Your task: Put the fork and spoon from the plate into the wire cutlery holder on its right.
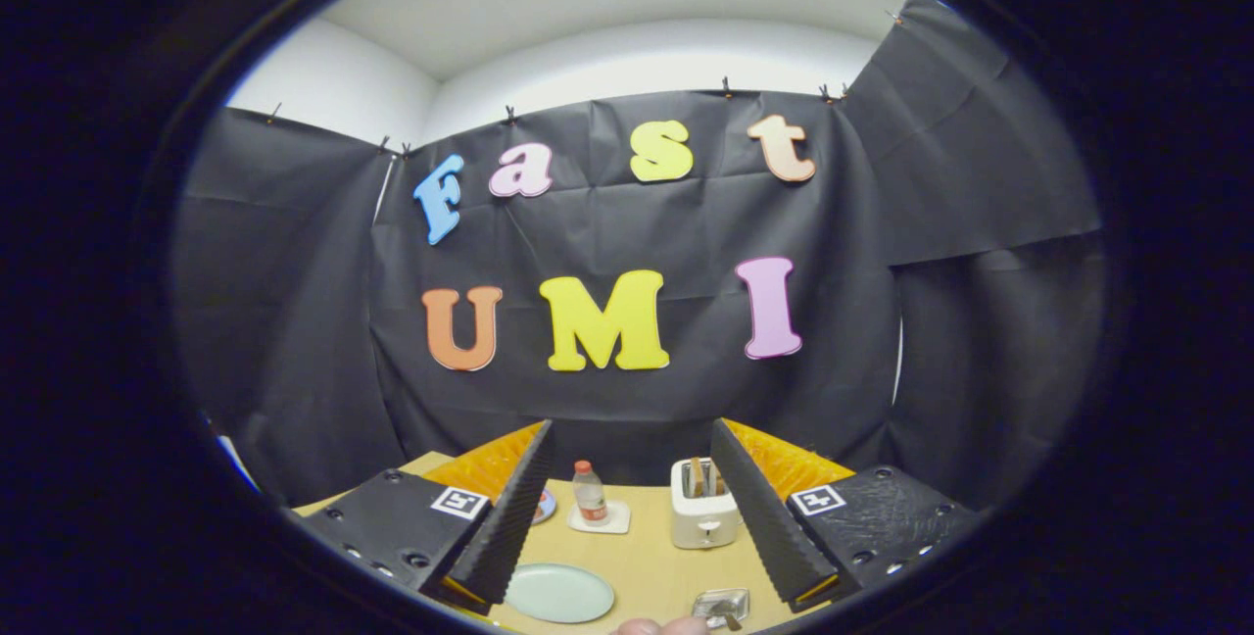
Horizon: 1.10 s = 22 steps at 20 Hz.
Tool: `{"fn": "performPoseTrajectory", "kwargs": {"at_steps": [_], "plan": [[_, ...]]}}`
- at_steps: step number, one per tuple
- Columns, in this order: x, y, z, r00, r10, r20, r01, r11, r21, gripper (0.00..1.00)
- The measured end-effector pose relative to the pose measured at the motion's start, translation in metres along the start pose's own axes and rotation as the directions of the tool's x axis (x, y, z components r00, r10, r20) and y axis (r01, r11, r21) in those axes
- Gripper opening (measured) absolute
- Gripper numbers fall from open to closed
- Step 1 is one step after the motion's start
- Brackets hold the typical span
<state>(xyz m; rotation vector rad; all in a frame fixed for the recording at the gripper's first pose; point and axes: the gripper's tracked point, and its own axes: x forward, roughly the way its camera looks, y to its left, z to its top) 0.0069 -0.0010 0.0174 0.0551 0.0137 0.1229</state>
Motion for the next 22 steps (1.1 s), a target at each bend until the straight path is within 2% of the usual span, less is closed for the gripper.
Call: {"fn": "performPoseTrajectory", "kwargs": {"at_steps": [12, 22], "plan": [[0.008, 0.003, 0.002, 1.0, 0.011, 0.004, -0.012, 1.0, 0.017, 0.96], [0.009, 0.005, 0.011, 0.999, 0.036, 0.026, -0.036, 0.999, -0.019, 0.96]]}}
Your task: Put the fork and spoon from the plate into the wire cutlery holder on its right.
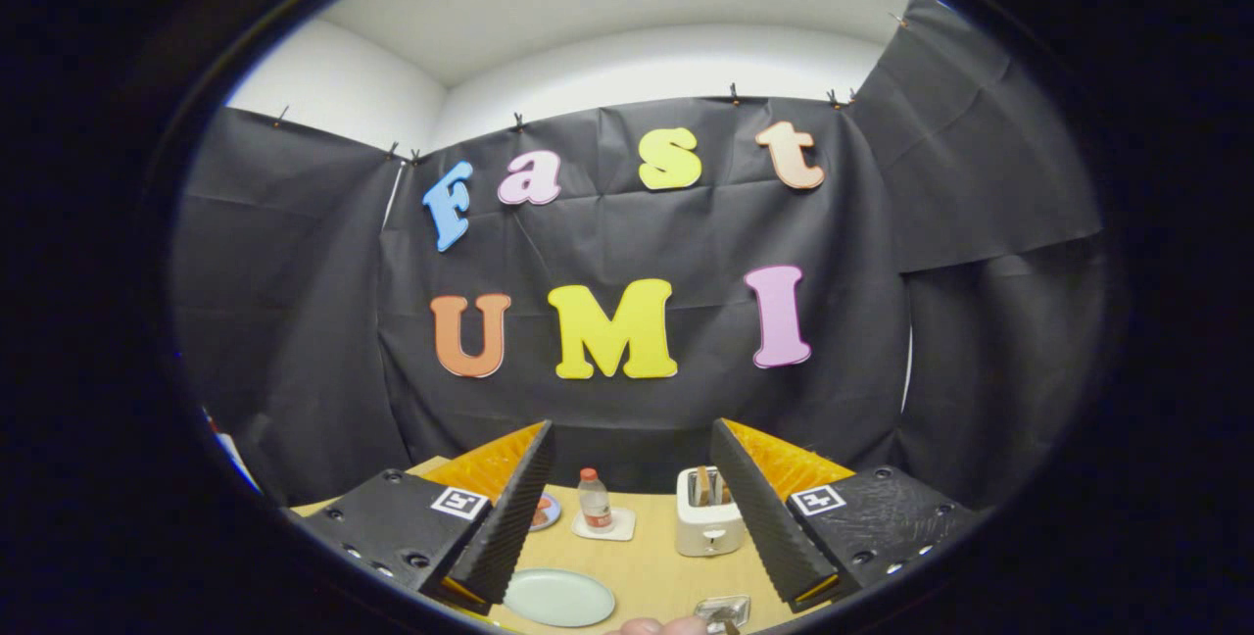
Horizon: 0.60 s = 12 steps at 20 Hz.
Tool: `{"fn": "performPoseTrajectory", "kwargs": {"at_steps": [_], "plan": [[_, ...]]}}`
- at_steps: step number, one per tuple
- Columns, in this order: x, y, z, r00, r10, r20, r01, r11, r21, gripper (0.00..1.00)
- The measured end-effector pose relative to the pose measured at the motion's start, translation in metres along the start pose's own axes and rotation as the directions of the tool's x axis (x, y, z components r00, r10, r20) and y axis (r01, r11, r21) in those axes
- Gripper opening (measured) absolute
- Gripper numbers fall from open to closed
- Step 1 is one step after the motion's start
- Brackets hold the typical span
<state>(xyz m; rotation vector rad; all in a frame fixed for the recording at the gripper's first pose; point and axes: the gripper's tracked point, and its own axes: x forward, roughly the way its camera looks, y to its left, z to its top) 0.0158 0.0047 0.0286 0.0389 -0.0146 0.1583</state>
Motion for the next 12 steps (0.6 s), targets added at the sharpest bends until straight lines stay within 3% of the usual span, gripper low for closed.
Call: {"fn": "performPoseTrajectory", "kwargs": {"at_steps": [12], "plan": [[0.013, 0.026, 0.001, 0.999, 0.052, 0.007, -0.052, 0.999, 0.001, 0.96]]}}
